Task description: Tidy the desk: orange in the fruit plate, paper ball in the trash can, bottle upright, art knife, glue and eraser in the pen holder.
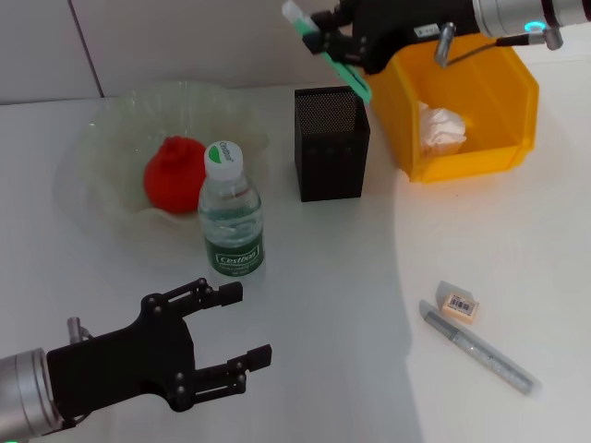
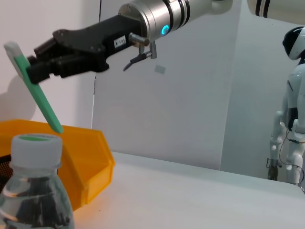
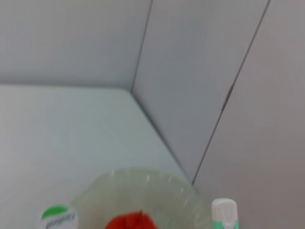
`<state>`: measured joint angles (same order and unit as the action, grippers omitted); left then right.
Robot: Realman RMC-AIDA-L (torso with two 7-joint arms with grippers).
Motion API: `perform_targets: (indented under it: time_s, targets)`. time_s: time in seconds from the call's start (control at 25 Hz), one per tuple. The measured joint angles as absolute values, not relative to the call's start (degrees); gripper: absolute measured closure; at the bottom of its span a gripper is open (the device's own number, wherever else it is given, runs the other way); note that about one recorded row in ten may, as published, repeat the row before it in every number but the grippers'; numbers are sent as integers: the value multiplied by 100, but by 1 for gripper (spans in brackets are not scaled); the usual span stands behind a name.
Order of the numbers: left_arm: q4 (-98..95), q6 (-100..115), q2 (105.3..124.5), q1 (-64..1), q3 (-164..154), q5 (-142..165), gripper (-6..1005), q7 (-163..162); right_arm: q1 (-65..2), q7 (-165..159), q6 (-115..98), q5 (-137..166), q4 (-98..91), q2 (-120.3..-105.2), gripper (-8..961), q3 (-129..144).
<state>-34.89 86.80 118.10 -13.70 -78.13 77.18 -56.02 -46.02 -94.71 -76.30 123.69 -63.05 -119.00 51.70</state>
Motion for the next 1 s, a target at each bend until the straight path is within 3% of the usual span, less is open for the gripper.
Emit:
perform_targets:
  time_s: [1.0]
  targets:
    - [-3420,8686,11795,-1380,-7783,7717,212,-5572,-4151,-7578,-6559,9831,-4546,-11940,712,5231]
